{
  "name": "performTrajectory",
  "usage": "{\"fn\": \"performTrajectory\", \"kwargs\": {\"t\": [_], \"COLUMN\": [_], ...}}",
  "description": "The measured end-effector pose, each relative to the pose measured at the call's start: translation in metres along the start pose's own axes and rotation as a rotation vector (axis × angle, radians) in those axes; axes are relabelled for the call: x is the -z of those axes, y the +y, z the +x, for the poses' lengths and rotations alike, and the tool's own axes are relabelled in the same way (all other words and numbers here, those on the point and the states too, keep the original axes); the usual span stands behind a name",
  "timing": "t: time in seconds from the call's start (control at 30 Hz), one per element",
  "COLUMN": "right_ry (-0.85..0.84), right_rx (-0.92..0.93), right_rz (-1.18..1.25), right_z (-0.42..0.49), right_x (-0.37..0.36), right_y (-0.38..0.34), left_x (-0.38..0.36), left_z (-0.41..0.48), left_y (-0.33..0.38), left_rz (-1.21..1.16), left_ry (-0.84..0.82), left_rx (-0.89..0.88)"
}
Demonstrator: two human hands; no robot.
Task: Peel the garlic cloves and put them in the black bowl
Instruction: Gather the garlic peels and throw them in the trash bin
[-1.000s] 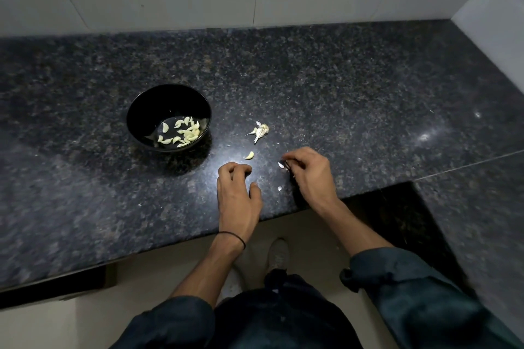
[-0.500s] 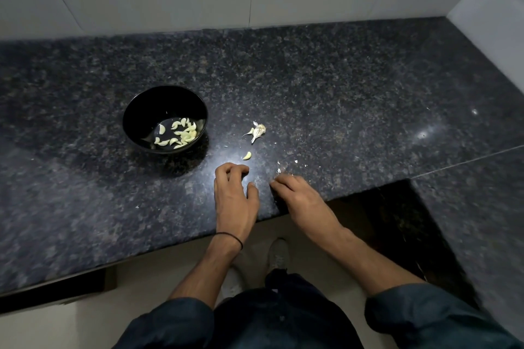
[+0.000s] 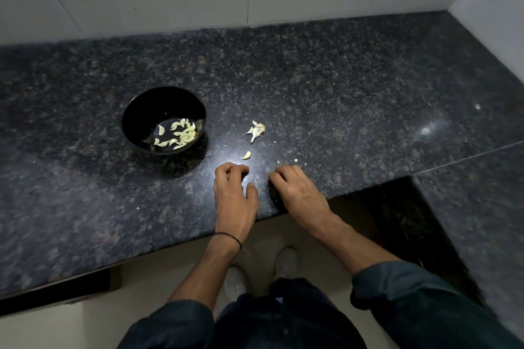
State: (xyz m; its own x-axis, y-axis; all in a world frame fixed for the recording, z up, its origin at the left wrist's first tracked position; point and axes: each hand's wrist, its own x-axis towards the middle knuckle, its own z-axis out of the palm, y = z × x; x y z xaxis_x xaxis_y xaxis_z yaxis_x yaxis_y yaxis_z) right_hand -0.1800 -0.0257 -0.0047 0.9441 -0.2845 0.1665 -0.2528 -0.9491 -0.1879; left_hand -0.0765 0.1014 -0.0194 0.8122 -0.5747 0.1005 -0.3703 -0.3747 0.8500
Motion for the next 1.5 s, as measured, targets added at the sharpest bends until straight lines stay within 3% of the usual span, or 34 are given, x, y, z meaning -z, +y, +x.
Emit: {"fn": "performTrajectory", "kwargs": {"t": [0.1, 0.27, 0.33, 0.47, 0.63, 0.87, 1.1, 1.23, 1.33, 1.5], "right_ry": [0.067, 0.18, 0.202, 0.329, 0.52, 0.861, 1.238, 1.488, 1.653, 1.675], "right_rx": [-0.073, -0.785, -0.936, -0.976, -1.023, -1.165, -1.503, -1.733, -1.857, -1.996], "right_rz": [0.127, 0.969, 1.303, 1.691, 1.93, 1.992, 1.845, 1.767, 1.732, 1.646], "right_z": [0.005, 0.015, 0.007, -0.029, -0.103, -0.272, -0.488, -0.595, -0.654, -0.714], "right_x": [0.001, 0.024, 0.035, 0.062, 0.086, 0.097, 0.06, 0.016, -0.029, -0.135], "right_y": [-0.001, 0.004, 0.011, 0.034, 0.06, 0.073, 0.028, -0.018, -0.043, -0.055], "left_x": [0.002, 0.009, 0.008, -0.01, -0.053, -0.131, -0.223, -0.263, -0.297, -0.363], "left_z": [0.002, 0.004, 0.002, -0.009, -0.045, -0.144, -0.29, -0.375, -0.427, -0.482], "left_y": [0.006, 0.022, 0.029, 0.048, 0.092, 0.149, 0.156, 0.134, 0.1, 0.022], "left_rz": [-0.023, -0.08, -0.073, -0.074, -0.082, -0.007, 0.122, 0.177, 0.233, 0.353], "left_ry": [-0.008, 0.012, 0.026, 0.003, -0.153, -0.558, -1.123, -1.471, -1.634, -1.799], "left_rx": [0.035, 0.072, 0.058, 0.021, -0.103, -0.347, -0.521, -0.539, -0.544, -0.592]}}
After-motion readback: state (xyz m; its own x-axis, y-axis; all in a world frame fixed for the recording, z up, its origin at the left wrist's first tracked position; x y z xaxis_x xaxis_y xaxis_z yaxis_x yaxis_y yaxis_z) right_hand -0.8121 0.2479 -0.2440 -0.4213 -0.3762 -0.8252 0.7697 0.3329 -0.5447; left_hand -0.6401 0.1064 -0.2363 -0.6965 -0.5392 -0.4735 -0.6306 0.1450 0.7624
